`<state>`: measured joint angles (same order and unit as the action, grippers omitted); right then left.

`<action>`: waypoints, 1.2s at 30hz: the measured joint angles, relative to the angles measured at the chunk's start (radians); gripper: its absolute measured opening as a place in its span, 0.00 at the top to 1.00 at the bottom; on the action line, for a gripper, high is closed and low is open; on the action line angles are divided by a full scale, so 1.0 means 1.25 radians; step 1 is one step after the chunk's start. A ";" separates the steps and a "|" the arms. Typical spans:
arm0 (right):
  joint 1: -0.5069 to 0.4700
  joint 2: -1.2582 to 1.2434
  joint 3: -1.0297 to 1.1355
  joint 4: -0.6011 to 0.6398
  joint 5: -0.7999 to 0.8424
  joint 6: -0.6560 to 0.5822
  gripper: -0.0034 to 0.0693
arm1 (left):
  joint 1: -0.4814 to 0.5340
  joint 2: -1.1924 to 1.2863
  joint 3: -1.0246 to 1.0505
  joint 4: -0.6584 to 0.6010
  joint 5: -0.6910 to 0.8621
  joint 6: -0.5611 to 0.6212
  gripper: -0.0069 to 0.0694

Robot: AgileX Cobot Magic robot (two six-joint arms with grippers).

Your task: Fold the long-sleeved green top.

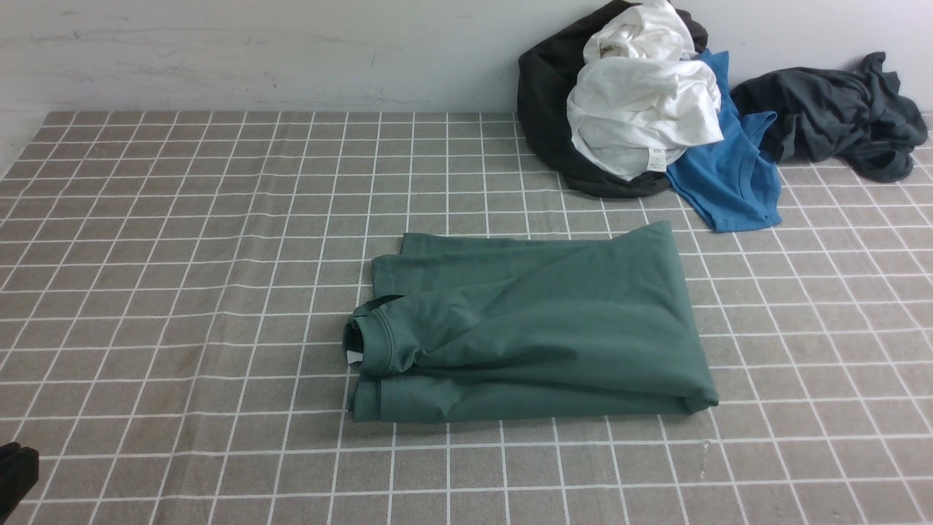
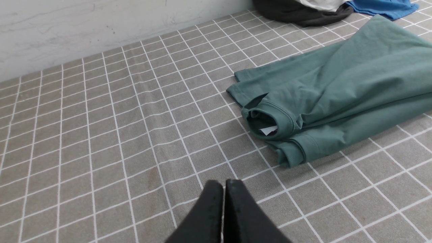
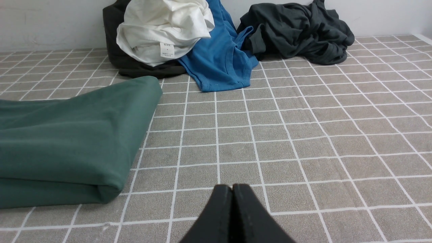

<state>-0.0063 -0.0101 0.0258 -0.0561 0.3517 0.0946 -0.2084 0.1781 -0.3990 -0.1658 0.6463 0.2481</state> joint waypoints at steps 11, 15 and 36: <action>0.000 0.000 -0.001 0.000 0.000 0.000 0.97 | 0.076 -0.136 0.238 -0.029 -0.329 -0.015 0.92; 0.000 0.000 -0.001 0.001 0.000 0.000 0.97 | 0.158 -0.151 0.325 -0.001 -0.374 -0.069 0.92; 0.000 0.000 -0.001 0.001 0.001 0.000 0.97 | 0.205 -0.151 0.341 0.099 -0.241 -0.171 0.92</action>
<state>-0.0063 -0.0101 0.0251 -0.0551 0.3529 0.0946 0.0474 -0.0103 0.0273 -0.0424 0.3455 0.0344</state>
